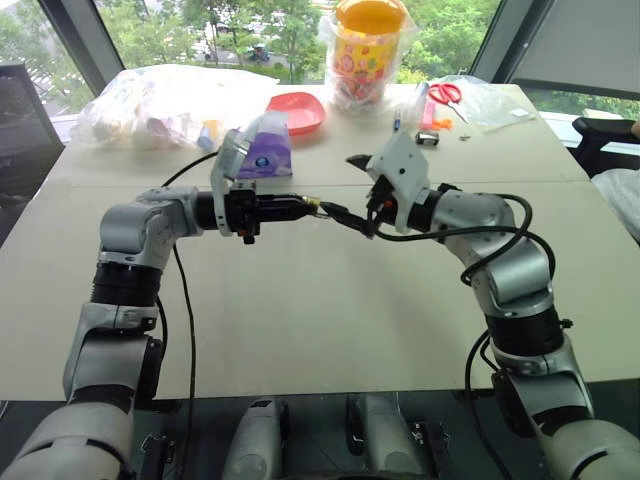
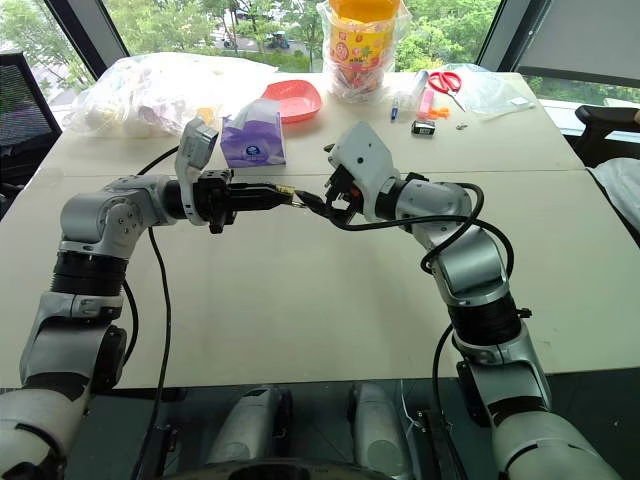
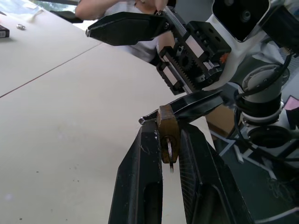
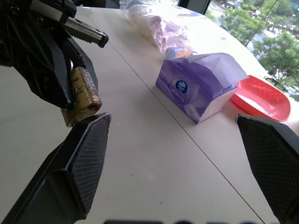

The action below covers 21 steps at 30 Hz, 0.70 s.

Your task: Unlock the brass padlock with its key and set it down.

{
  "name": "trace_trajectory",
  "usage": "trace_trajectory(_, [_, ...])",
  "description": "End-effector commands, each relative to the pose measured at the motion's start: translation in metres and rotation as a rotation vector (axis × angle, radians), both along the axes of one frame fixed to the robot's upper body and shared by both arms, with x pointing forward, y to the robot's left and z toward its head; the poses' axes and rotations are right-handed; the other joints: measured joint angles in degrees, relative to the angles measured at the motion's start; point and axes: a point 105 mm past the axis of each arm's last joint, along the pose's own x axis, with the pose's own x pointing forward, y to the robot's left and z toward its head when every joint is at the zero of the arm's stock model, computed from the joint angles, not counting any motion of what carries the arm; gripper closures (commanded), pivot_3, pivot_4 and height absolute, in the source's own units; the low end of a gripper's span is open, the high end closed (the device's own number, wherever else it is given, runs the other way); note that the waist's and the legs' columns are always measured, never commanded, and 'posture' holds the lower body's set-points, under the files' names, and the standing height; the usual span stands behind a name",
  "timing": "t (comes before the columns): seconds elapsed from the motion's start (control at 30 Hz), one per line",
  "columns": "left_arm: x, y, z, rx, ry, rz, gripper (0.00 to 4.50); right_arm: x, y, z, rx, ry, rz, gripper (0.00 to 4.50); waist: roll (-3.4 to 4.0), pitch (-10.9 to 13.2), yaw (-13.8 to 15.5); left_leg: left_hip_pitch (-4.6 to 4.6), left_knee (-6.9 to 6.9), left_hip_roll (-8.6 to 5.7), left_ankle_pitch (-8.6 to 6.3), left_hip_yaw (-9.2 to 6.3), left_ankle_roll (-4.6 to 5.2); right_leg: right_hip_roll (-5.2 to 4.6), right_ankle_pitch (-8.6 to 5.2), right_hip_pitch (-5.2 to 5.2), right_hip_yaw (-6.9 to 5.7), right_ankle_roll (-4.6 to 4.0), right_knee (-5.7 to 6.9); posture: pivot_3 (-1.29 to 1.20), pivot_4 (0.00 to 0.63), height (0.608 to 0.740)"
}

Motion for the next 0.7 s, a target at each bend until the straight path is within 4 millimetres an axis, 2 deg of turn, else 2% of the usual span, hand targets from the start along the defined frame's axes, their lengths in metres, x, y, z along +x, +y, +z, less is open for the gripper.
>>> trace_trajectory(0.03, [-0.005, 0.000, 0.027, -0.064, -0.104, -0.025, 4.50, -0.020, 0.011, -0.014, -0.014, 0.102, 0.121, 0.08, -0.01, 0.0, 0.1, 0.00, 0.00, 0.00, 0.00, 0.00, 0.00, 0.00, 0.00, 0.00, 0.00, 0.00, 0.00, 0.00, 0.150, 0.740])
trace_trajectory(0.2, [-0.003, 0.000, 0.027, -0.060, -0.112, -0.023, 4.50, -0.023, 0.011, -0.014, -0.004, 0.125, 0.129, 0.08, 0.00, 0.0, -0.1, 0.00, 0.00, -0.01, 0.00, 0.00, 0.00, -0.02, 0.00, 0.00, 0.00, 0.00, 0.00, 0.00, 0.150, 0.740])
trace_trajectory(0.3, [-0.002, -0.001, 0.023, -0.054, -0.109, -0.018, 4.50, -0.017, 0.006, -0.011, 0.002, 0.114, 0.091, 0.08, 0.01, 0.0, -0.1, 0.00, 0.00, 0.02, 0.00, -0.01, 0.00, 0.03, 0.00, -0.01, 0.00, -0.01, 0.01, 0.00, 0.150, 0.740])
trace_trajectory(0.4, [0.001, -0.001, 0.013, -0.030, -0.092, -0.003, 4.50, -0.009, -0.011, -0.009, -0.026, 0.079, 0.012, 0.08, 0.01, 0.0, 0.1, 0.00, 0.00, 0.01, 0.00, 0.01, 0.00, 0.00, 0.00, 0.00, 0.00, 0.00, 0.00, 0.00, 0.150, 0.740])
trace_trajectory(0.47, [0.005, -0.004, 0.002, -0.005, -0.064, 0.020, 4.50, -0.007, -0.033, -0.015, -0.154, 0.031, -0.045, 0.08, 0.01, 0.0, 0.4, 0.00, 0.01, -0.01, 0.00, 0.00, 0.00, -0.02, 0.00, 0.01, 0.00, 0.00, -0.01, 0.00, 0.150, 0.740])
trace_trajectory(0.57, [0.011, -0.013, -0.013, -0.002, 0.002, 0.047, 4.50, -0.019, -0.056, -0.024, -0.315, 0.013, -0.046, 0.08, 0.00, 0.0, 1.1, -0.03, 0.01, -0.10, -0.01, 0.02, 0.02, -0.12, -0.12, 0.04, 0.00, -0.14, -0.13, 0.00, 0.150, 0.740])
trace_trajectory(0.7, [0.019, -0.035, -0.041, 0.002, 0.137, 0.085, 4.50, -0.044, -0.066, -0.023, -0.347, 0.061, 0.005, 0.08, -0.01, 0.0, 1.4, -0.05, 0.01, -0.10, -0.04, 0.02, 0.06, -0.10, -0.09, 0.05, 0.00, 0.01, -0.16, 0.00, 0.150, 0.740])
